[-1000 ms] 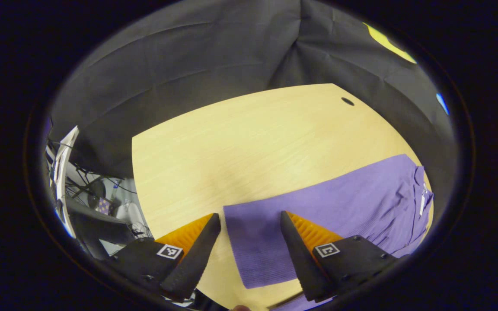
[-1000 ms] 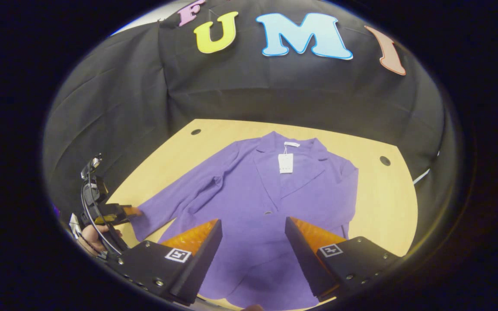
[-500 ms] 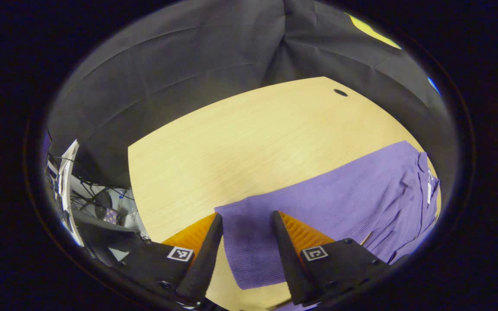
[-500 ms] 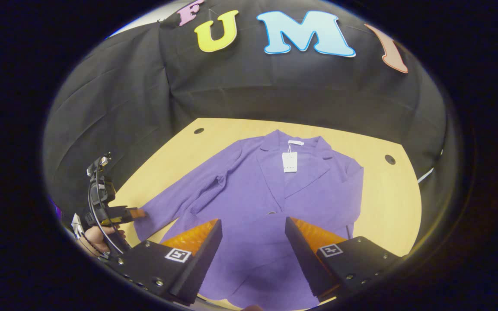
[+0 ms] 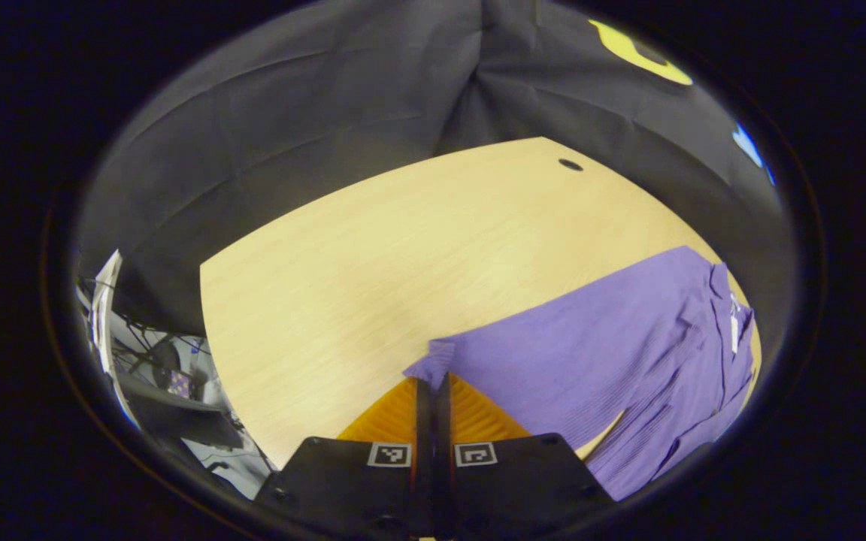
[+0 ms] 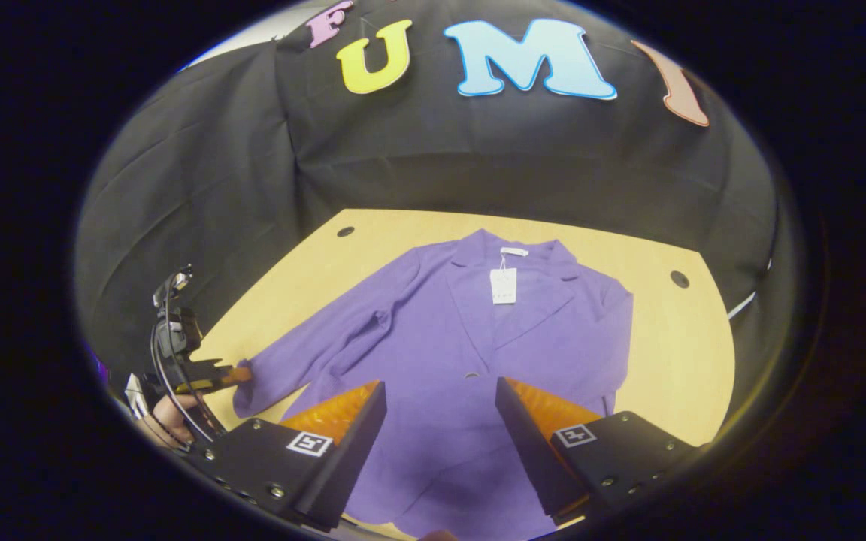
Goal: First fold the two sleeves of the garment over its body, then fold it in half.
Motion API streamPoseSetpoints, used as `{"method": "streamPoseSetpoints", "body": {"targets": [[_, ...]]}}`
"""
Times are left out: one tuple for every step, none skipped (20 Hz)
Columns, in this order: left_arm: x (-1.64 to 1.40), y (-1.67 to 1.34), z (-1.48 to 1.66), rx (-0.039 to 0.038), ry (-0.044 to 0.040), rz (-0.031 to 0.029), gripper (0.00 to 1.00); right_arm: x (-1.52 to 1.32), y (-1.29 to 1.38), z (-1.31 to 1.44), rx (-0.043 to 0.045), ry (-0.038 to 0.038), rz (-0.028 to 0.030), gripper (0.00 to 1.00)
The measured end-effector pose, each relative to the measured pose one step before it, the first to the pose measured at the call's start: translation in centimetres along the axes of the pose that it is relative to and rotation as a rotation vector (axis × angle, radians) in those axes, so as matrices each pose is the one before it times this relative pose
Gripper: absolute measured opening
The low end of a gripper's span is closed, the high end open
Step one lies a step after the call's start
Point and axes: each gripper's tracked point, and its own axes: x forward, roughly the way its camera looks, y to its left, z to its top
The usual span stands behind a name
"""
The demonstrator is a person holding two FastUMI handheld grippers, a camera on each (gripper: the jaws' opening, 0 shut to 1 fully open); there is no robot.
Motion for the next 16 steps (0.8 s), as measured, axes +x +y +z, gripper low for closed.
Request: {"method": "streamPoseSetpoints", "body": {"targets": [[-0.022,0.147,-0.032,-0.00149,0.00564,-0.00611,0.07,-0.087,-0.094,0.108,0.00108,-0.00382,0.00062,0.92],[-0.116,-0.05,0.086,-0.00376,0.00075,-0.01466,0.07,-0.064,-0.001,0.039,-0.00025,-0.00286,-0.00063,0.92],[-0.155,-0.455,0.091,-0.01502,0.00074,-0.03474,0.07,-0.075,-0.043,0.095,-0.00071,-0.00163,0.00025,0.92],[-0.257,-0.76,0.017,-0.03778,0.00963,-0.05385,0.07,-0.098,-0.025,-0.059,-0.00083,-0.00149,-0.00173,0.92],[-0.35,-1.19,-0.12,-0.0606,0.02138,-0.07022,0.07,-0.137,-0.142,0.096,0.0008,-0.00176,-0.00255,0.92],[-0.118,-0.729,-0.351,-0.05533,0.02232,-0.04807,0.07,-0.038,0.03,-0.009,0.00285,-0.00218,-0.00019,0.92],[-0.055,-0.415,-0.041,-0.0354,0.00856,-0.03573,0.06,-0.124,-0.079,0.056,0.00293,-0.00254,-0.0014,0.92],[0.136,0.059,-0.155,-0.023,0.00365,-0.02769,0.06,-0.086,-0.076,-0.037,0.00124,-0.00192,-0.0024,0.92],[-0.173,-0.283,0.109,-0.02021,-0.00056,-0.03029,0.06,-0.142,-0.071,0.01,0.00064,-0.00221,-0.0028,0.92],[-0.265,-0.221,0.157,-0.01104,-0.00328,-0.01729,0.06,-0.014,-0.114,-0.088,0.00158,-0.00087,-0.00327,0.92],[-0.391,-0.262,0.316,-0.00599,-0.00964,-0.01097,0.07,-0.056,-0.074,-0.092,0.00217,0.00062,-0.0015,0.92],[-0.314,-0.686,0.346,-0.00598,-0.00757,-0.02039,0.06,-0.019,-0.007,-0.177,0.00228,0.00103,-0.00039,0.92],[-0.439,-0.533,0.433,0.00199,-0.00703,-0.01343,0.07,0.011,-0.105,-0.091,0.00239,0.00183,-0.00083,0.92],[-0.358,-0.593,0.367,0.00634,-0.00363,-0.01815,0.06,-0.066,0.085,-0.08,0.00309,-0.00045,0.0006,0.92],[-0.421,-0.803,0.227,0.00652,0.00063,-0.01753,0.06,-0.052,0.058,-0.004,0.00442,-0.00118,0.00162,0.92],[-0.361,-1.13,0.125,0.0043,-0.00028,-0.02342,0.06,-0.014,-0.029,-0.048,0.00359,-0.00108,0.00034,0.92]]}}
